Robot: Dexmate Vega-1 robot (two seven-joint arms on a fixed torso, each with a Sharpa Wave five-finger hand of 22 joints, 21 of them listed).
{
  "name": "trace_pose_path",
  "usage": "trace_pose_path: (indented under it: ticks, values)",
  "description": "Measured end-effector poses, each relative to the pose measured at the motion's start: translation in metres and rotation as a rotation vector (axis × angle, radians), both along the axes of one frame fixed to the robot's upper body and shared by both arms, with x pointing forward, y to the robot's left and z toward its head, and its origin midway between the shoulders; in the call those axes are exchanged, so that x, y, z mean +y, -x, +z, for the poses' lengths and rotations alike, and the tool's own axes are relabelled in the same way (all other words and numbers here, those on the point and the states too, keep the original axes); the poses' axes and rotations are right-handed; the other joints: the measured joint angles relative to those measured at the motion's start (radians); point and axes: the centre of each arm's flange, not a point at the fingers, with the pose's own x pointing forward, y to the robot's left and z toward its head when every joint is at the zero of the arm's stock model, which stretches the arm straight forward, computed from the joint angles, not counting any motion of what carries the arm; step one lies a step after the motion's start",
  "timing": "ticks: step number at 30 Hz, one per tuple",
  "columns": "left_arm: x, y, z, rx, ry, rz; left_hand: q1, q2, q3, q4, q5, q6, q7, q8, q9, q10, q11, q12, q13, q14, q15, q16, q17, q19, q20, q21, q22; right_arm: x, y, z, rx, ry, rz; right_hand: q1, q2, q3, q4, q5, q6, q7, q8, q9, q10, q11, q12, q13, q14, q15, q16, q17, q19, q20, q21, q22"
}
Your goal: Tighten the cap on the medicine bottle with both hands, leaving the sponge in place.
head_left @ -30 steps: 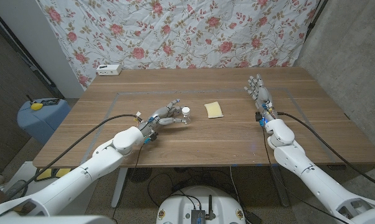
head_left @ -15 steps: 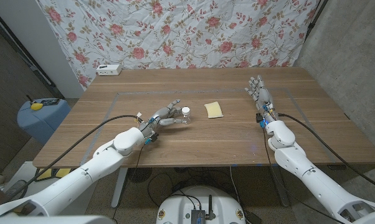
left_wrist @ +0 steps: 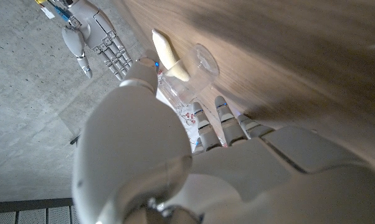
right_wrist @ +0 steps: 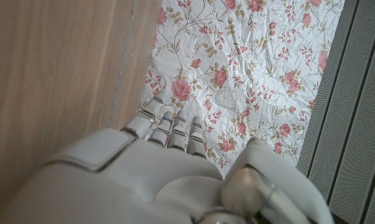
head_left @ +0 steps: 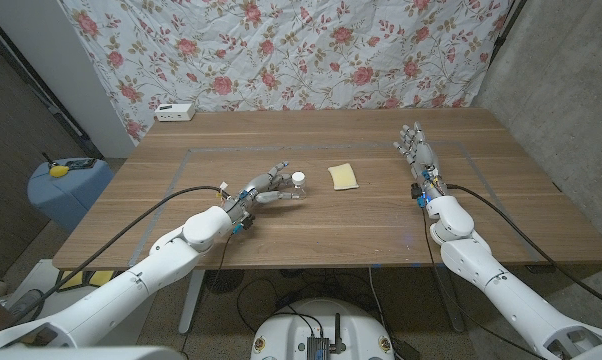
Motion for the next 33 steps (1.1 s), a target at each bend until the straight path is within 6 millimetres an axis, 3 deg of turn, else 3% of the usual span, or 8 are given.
trace_pose_path:
  ticks: [18, 33]
  values:
    - [-0.007, -0.003, -0.001, 0.002, -0.004, -0.007, 0.013, 0.013, -0.003, 0.003, -0.015, 0.0, 0.0, 0.0, 0.0, 0.01, 0.01, 0.0, 0.0, 0.015, 0.002, 0.0, 0.0, 0.0, -0.003, 0.0, 0.001, -0.002, 0.002, -0.003, -0.001, -0.001, -0.002, -0.004, 0.004, 0.009, 0.0, 0.007, 0.003, -0.003, 0.0, 0.0, 0.0, 0.0, 0.0, 0.0, 0.0, 0.0, 0.0, 0.0, 0.0, 0.0, 0.0, 0.0]
    - [-0.015, -0.004, -0.001, 0.003, -0.001, -0.014, 0.036, 0.027, -0.003, 0.003, -0.025, 0.033, 0.014, 0.0, 0.0, 0.054, 0.0, 0.0, 0.0, 0.048, 0.001, 0.0, 0.0, 0.015, -0.018, -0.001, 0.0, -0.006, 0.003, -0.004, -0.003, -0.007, 0.0, -0.004, 0.004, 0.009, 0.0, 0.007, 0.003, -0.003, 0.0, 0.0, 0.0, 0.0, 0.0, 0.0, 0.0, 0.0, 0.0, 0.0, 0.0, 0.0, 0.0, 0.0]
